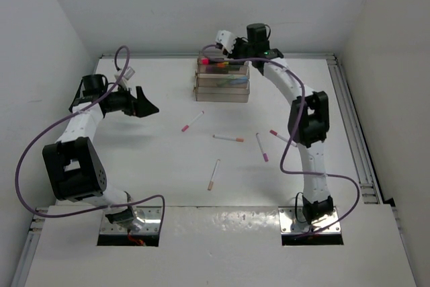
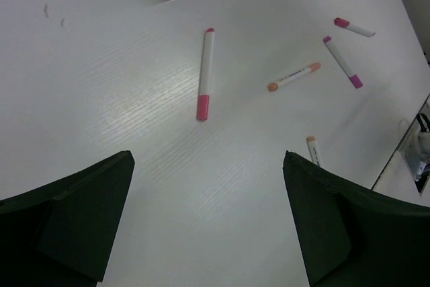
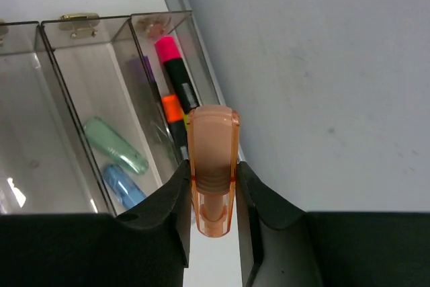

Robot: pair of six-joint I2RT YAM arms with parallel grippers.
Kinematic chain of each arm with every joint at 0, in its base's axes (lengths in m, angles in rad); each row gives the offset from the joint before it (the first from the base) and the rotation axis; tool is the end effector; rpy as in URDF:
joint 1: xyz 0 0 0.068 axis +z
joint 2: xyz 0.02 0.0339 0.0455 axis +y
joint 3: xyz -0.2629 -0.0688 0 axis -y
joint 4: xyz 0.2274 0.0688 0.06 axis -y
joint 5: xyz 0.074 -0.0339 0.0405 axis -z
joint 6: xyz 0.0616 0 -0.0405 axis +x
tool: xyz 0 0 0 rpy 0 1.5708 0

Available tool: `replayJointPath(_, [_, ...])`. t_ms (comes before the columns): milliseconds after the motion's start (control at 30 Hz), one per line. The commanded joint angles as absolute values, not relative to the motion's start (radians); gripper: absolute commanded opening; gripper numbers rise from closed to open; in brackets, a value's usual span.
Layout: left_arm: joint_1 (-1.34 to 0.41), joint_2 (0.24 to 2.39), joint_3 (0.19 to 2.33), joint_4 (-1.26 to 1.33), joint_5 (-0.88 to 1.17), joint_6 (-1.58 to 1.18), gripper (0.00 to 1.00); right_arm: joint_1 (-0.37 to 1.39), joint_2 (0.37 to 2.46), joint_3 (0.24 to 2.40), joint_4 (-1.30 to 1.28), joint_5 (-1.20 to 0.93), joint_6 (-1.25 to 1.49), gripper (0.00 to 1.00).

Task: Sort the stationery into containers
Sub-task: Place the stationery in the storage box.

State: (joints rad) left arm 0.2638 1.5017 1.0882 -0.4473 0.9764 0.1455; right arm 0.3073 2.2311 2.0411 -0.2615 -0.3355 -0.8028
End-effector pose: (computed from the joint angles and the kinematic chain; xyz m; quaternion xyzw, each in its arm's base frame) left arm 0.3077 0.0302 0.2571 0.1138 0.8363 -0.3682 0.3900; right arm 0.5036 0.1811 0.2794 -0.5157 0.6634 0.0088 0.5421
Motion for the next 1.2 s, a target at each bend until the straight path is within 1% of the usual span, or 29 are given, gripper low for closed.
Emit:
replayJointPath(0, [0.273, 1.476, 1.08, -0.42, 1.005, 0.164, 1.0, 0.324, 2.351, 2.115, -0.17, -0.295, -0.764, 0.01])
replayJointPath(100, [0.275, 1.483, 1.069, -0.422, 1.005, 0.178, 1.0, 0.34, 2.385, 2.103, -0.076, -0.285, -0.749, 0.01])
replayJointPath(300, [0.278, 1.496, 1.052, -0.431, 1.011, 0.192, 1.0, 0.374, 2.428, 2.129, -0.017, -0.276, -0.707, 0.02])
replayJointPath(500, [0.281, 1.506, 1.035, -0.43, 1.014, 0.199, 1.0, 0.402, 2.448, 2.126, -0.008, -0.273, -0.678, 0.04])
replayJointPath(600, [0.281, 1.511, 1.04, -0.43, 1.017, 0.204, 1.0, 0.417, 2.463, 2.115, 0.043, -0.27, -0.672, 0.05])
replayJointPath(900, [0.294, 1.532, 1.055, -0.451, 1.017, 0.233, 1.0, 0.448, 2.539, 2.177, 0.067, -0.259, -0.658, 0.07])
replayJointPath(967, [0.296, 1.537, 1.055, -0.453, 1.02, 0.236, 1.0, 0.459, 2.545, 2.174, 0.069, -0.259, -0.66, 0.17])
replayJointPath(1000, [0.301, 1.543, 1.057, -0.453, 1.023, 0.238, 1.0, 0.462, 2.545, 2.169, 0.072, -0.261, -0.655, 0.24])
replayJointPath(1033, [0.301, 1.543, 1.058, -0.456, 1.026, 0.238, 1.0, 0.471, 2.542, 2.161, 0.08, -0.258, -0.652, 0.4])
replayJointPath(1133, [0.302, 1.545, 1.063, -0.462, 1.028, 0.239, 1.0, 0.477, 2.53, 2.149, 0.095, -0.253, -0.637, 0.58])
replayJointPath(1167, [0.302, 1.543, 1.066, -0.463, 1.028, 0.241, 1.0, 0.48, 2.525, 2.149, 0.095, -0.253, -0.634, 0.59])
